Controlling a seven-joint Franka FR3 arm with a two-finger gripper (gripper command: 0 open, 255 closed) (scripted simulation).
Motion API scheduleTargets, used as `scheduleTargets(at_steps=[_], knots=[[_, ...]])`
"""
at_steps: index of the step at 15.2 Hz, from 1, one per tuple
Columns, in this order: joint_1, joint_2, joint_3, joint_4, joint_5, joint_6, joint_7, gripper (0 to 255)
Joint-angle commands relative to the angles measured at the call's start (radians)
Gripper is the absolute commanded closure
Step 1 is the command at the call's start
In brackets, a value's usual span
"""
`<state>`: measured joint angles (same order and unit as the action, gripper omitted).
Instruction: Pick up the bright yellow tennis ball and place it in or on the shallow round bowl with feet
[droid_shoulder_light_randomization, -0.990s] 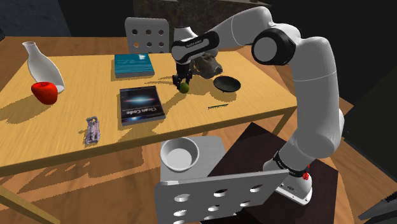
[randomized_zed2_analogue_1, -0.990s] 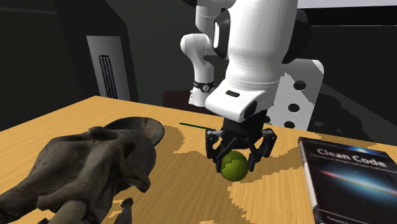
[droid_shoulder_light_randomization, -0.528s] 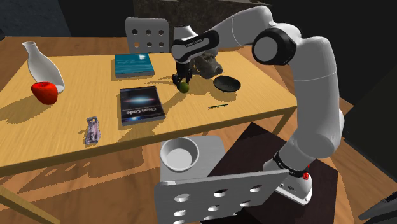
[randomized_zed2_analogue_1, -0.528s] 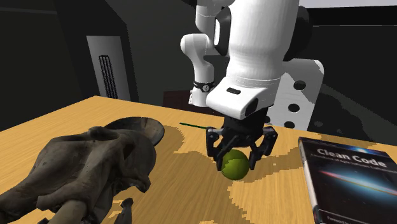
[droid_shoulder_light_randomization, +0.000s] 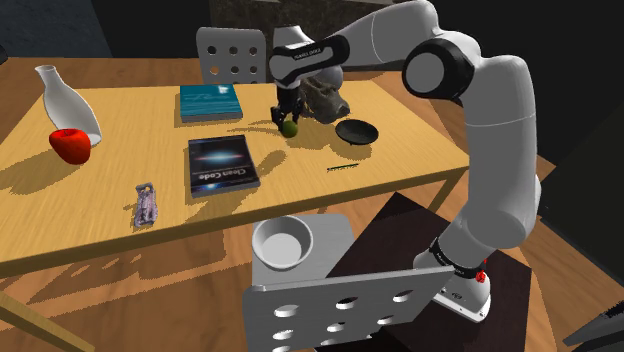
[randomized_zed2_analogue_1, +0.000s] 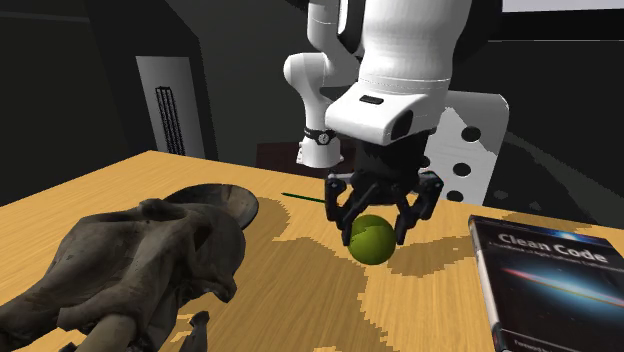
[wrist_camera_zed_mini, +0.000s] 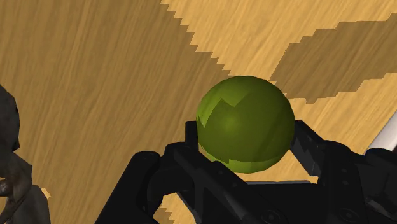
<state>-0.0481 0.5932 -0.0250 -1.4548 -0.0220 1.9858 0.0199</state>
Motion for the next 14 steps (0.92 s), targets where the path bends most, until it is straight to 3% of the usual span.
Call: scheduleTargets(at_steps=[1, 13, 14], knots=[[0.0, -0.011, 0.0, 0.011, 0.0, -0.023, 0.0, 255], [0.001, -0.053, 0.0, 0.105, 0.0, -0.158, -0.004, 255], [-0.012, -0.076, -0.005, 0.068, 0.001, -0.144, -0.021, 255]])
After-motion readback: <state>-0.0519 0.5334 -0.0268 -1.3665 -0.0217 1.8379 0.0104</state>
